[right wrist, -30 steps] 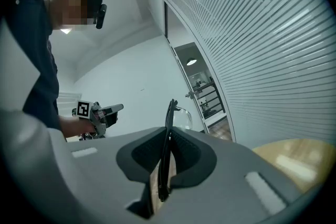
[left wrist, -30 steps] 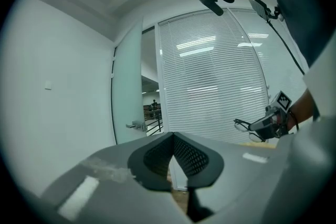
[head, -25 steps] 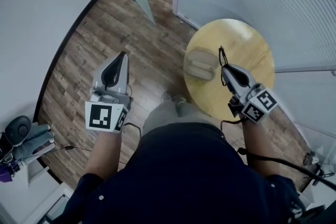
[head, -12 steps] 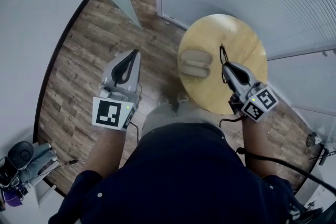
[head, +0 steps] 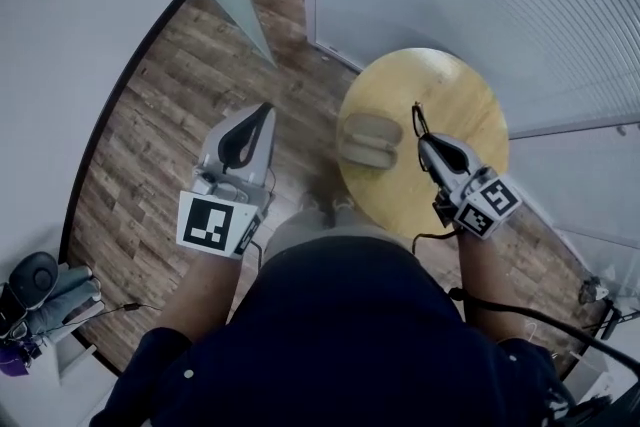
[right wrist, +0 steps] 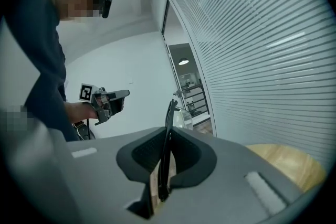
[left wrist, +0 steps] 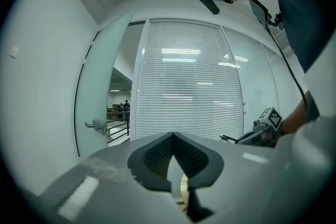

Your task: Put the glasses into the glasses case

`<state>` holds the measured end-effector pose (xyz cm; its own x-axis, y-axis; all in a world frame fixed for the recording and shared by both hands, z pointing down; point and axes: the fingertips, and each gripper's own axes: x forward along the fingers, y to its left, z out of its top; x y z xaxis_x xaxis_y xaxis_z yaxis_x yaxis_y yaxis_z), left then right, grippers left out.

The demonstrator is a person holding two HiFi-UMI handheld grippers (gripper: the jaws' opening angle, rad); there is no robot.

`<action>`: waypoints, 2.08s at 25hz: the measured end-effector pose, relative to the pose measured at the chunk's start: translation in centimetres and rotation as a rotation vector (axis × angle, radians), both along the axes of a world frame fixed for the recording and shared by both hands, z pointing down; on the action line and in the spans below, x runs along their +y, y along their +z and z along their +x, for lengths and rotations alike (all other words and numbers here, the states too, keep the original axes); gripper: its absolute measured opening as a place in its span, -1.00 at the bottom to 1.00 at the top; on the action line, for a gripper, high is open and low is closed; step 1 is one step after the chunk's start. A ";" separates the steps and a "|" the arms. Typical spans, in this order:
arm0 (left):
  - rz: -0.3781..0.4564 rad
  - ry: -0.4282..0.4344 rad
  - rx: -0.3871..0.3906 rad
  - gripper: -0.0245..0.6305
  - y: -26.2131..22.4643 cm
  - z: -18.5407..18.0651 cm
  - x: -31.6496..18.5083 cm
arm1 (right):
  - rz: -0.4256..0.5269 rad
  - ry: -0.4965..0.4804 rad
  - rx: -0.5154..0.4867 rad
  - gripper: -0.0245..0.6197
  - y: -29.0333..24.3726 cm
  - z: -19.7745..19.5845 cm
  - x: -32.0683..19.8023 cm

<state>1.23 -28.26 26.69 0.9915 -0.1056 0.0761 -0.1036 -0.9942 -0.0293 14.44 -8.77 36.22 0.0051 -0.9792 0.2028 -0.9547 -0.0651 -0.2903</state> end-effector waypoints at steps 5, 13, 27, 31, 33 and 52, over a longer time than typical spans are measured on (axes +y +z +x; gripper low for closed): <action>0.023 -0.029 -0.054 -0.92 1.4 0.5 -0.6 | -0.044 -0.023 -0.031 -0.82 2.2 0.4 -0.3; 0.046 -0.105 -0.112 -0.92 5.3 0.0 -3.2 | -0.100 -0.067 -0.056 -0.82 6.0 0.9 -1.6; 0.006 -0.134 -0.149 -0.92 9.0 1.4 -3.4 | -0.153 -0.146 -0.126 -0.82 11.3 0.7 -3.5; -0.008 -0.139 -0.168 -0.92 10.5 1.3 -3.6 | -0.167 -0.162 -0.129 -0.82 12.4 0.4 -3.8; -0.010 -0.140 -0.173 -0.92 11.1 1.3 -3.6 | -0.176 -0.165 -0.131 -0.82 12.9 0.3 -3.9; -0.032 -0.103 -0.224 -0.92 16.4 4.6 -3.1 | -0.266 -0.232 -0.117 -0.82 18.5 0.7 -4.2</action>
